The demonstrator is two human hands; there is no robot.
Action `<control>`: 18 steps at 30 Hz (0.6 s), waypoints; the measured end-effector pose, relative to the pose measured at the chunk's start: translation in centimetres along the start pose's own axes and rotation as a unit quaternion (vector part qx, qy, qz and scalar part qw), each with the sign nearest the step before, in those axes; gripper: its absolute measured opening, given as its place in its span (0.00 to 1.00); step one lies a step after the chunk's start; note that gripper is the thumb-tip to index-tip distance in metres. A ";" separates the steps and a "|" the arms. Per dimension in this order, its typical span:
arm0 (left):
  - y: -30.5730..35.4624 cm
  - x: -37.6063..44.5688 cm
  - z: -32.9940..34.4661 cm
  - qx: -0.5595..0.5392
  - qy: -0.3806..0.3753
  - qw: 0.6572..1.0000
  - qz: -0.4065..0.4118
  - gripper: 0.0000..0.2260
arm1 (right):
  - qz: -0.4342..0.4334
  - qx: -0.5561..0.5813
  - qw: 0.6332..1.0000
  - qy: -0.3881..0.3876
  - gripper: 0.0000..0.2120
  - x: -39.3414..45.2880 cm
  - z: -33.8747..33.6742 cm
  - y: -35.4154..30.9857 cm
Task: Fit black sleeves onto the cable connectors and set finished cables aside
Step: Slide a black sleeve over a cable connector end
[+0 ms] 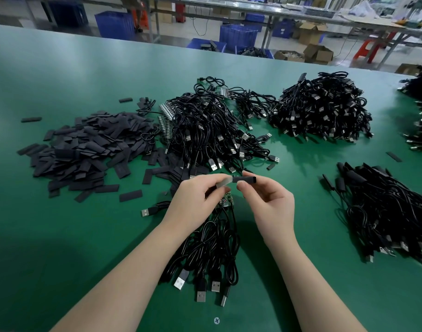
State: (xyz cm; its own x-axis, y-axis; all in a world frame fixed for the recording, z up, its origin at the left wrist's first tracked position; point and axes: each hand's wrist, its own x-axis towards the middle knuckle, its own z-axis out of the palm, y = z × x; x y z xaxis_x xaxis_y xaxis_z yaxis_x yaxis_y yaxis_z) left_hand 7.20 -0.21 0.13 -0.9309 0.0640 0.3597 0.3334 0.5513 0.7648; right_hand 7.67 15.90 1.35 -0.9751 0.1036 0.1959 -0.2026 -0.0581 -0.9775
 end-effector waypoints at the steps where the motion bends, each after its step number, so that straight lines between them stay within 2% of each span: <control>1: 0.0 0.0 0.0 -0.002 -0.002 1.000 0.001 0.11 | -0.006 -0.005 1.000 -0.001 0.09 0.0 0.0 0.0; 8: 0.1 0.1 -0.2 0.000 -0.023 1.000 0.014 0.11 | -0.026 -0.029 0.999 -0.012 0.08 0.0 -0.2 0.3; 14: -0.1 0.0 -0.2 -0.005 -0.031 0.999 0.028 0.10 | 0.031 -0.002 0.999 -0.035 0.08 0.5 -0.5 0.0; 18: 0.0 -0.2 -0.2 0.001 -0.032 0.999 0.032 0.14 | 0.035 -0.017 0.998 -0.053 0.09 0.5 -0.5 -0.2</control>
State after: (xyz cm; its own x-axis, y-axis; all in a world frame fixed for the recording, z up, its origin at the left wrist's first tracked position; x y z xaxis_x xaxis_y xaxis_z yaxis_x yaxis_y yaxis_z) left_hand 7.42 -0.39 0.24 -0.9153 0.1526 0.3728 0.3925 0.5461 0.7401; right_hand 7.23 16.45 1.61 -0.9912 -0.0049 0.1320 -0.1319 -0.0286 -0.9909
